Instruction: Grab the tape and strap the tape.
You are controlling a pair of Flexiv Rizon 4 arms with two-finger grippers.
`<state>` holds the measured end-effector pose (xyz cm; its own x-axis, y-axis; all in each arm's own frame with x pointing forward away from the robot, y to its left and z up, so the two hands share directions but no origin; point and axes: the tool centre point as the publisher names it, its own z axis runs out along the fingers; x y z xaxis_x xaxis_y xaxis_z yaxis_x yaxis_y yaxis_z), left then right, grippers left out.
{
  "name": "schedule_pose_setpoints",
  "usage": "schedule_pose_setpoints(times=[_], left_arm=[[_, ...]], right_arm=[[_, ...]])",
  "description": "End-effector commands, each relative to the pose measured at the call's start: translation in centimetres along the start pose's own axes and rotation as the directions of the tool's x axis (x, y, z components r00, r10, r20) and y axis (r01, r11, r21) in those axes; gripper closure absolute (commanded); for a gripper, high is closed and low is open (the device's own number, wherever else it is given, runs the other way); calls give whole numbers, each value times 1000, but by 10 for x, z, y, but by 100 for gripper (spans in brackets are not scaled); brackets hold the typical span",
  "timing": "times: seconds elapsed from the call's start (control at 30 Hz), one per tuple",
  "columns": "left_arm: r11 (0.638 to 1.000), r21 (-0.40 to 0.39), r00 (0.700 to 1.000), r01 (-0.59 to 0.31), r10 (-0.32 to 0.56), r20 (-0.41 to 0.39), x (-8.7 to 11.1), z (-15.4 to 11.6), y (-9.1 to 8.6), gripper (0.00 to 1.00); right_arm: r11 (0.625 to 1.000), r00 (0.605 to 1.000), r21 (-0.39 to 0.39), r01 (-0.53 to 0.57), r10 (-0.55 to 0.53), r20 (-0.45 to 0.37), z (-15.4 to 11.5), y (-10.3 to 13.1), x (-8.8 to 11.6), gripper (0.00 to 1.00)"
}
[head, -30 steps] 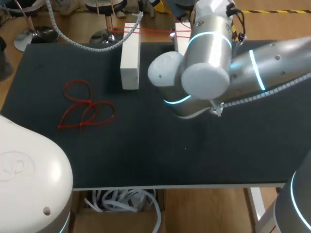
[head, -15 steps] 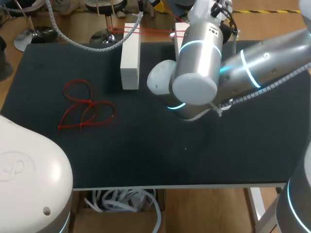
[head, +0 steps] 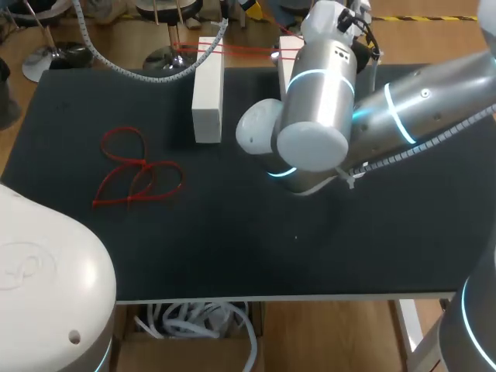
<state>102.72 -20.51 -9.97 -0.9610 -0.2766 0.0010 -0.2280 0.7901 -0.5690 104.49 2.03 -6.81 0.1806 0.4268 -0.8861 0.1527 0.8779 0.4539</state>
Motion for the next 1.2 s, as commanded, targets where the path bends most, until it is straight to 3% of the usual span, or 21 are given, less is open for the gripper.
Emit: schedule_pose_setpoints(times=[0.03, 0.4, 0.87, 1.2], left_arm=[[1000, -4, 1000, 0, 0, -1, 0, 0, -1, 100], [1000, -4, 1000, 0, 0, -1, 0, 0, -1, 100], [1000, -4, 1000, 0, 0, -1, 0, 0, -1, 100], [1000, -4, 1000, 0, 0, -1, 0, 0, -1, 100]], right_arm=[[1000, 1000, 1, 2, -2, -5, 1, 1, -2, 100], [996, 991, -26, 80, -77, 108, -16, 10, -7, 100], [964, 961, -31, 265, -262, 89, -45, 30, -11, 100], [926, 924, -20, 378, -376, 66, -54, 47, -2, 100]])
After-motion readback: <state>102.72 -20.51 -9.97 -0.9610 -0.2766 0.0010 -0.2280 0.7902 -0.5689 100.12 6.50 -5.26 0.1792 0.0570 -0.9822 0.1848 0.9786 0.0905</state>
